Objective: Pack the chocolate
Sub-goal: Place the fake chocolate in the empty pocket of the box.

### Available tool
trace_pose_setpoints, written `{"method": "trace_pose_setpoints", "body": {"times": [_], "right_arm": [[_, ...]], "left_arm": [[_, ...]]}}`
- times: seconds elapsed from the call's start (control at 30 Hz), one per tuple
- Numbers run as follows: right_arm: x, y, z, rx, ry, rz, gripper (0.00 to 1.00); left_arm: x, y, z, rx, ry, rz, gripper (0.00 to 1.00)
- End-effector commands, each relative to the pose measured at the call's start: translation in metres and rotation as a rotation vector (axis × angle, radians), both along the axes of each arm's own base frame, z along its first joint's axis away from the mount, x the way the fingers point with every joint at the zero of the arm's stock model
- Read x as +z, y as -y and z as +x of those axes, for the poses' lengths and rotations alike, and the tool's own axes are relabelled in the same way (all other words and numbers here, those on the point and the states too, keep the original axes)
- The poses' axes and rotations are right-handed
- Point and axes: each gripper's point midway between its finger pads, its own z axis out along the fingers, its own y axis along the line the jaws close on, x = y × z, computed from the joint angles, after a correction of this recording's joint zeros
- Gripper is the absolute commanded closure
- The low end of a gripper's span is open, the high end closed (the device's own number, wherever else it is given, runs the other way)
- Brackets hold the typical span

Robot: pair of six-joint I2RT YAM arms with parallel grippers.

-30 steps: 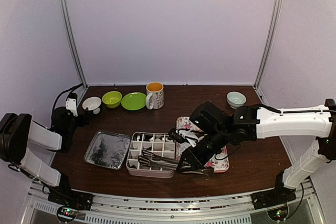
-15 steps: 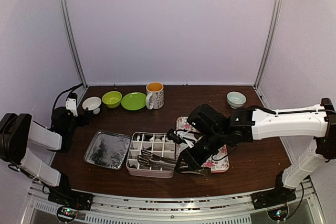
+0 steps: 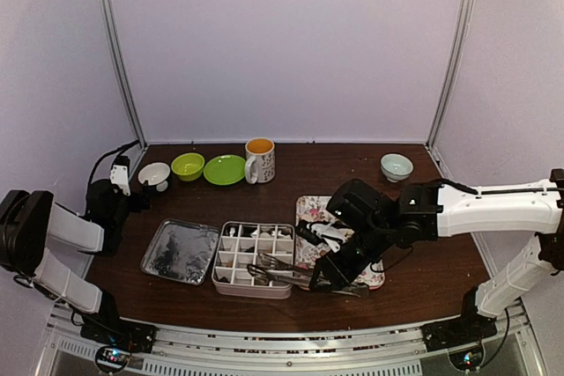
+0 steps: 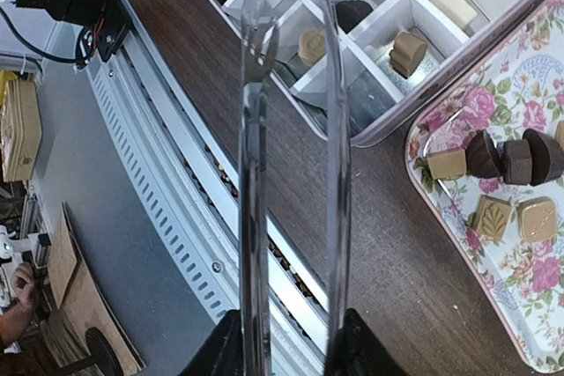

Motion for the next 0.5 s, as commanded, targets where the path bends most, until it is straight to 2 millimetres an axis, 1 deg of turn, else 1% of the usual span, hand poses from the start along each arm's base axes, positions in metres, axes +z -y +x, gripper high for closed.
{"method": "trace_pose_setpoints", "body": {"times": [0.0, 0.1, 0.23, 0.3, 0.4, 0.47], "right_arm": [[0.011, 0.002, 0.006, -0.026, 0.048, 0.022, 0.6], [0.02, 0.001, 0.009, -0.035, 0.065, 0.046, 0.56], [0.023, 0.006, 0.014, -0.063, 0.086, 0.036, 0.58], [0.028, 0.009, 0.019, -0.087, 0.106, 0.04, 0.59], [0.041, 0.018, 0.028, -0.143, 0.158, 0.058, 0.59], [0.052, 0.029, 0.038, -0.195, 0.204, 0.068, 0.59]], "left_arm": [[0.021, -0.003, 0.006, 0.009, 0.075, -0.005, 0.02], [0.021, -0.003, 0.006, 0.01, 0.075, -0.005, 0.02], [0.021, -0.003, 0.006, 0.01, 0.075, -0.005, 0.02], [0.021, -0.003, 0.006, 0.01, 0.075, -0.005, 0.02], [0.021, -0.003, 0.006, 0.009, 0.074, -0.005, 0.02], [0.021, -0.003, 0.006, 0.008, 0.075, -0.005, 0.02]]}}
